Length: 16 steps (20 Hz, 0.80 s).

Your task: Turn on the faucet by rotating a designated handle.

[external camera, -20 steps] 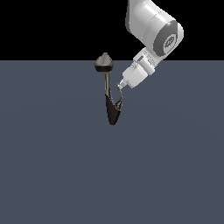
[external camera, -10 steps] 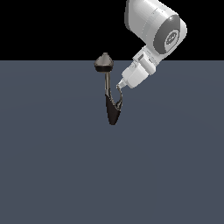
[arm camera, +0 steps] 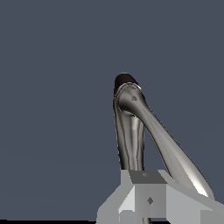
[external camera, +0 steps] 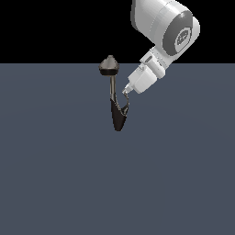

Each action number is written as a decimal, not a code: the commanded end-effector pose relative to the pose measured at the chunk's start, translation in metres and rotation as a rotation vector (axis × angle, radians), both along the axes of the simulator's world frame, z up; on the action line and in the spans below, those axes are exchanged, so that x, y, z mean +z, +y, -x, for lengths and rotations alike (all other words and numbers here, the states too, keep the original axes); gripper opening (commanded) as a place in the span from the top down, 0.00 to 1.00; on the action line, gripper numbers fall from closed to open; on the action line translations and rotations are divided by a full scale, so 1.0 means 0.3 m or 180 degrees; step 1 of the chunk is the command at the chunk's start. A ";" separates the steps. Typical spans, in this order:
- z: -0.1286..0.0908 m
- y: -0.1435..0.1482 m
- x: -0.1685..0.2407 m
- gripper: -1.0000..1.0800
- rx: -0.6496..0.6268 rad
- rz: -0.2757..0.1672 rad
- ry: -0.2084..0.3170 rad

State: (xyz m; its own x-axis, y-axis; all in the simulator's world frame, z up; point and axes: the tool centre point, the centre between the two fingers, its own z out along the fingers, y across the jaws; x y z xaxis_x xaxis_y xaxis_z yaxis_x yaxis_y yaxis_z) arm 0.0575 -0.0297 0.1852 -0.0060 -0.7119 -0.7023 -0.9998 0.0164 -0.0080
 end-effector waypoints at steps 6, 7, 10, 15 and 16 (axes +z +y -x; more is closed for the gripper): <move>0.089 -0.018 -0.022 1.00 0.0015 -0.0013 0.0024; 0.100 -0.019 -0.025 1.00 0.0017 -0.0015 0.0025; 0.136 -0.026 -0.033 1.00 0.0023 -0.0018 0.0027; 0.137 -0.028 -0.026 1.00 0.0044 -0.0015 -0.0028; 0.148 -0.043 -0.043 1.00 0.0042 -0.0016 -0.0021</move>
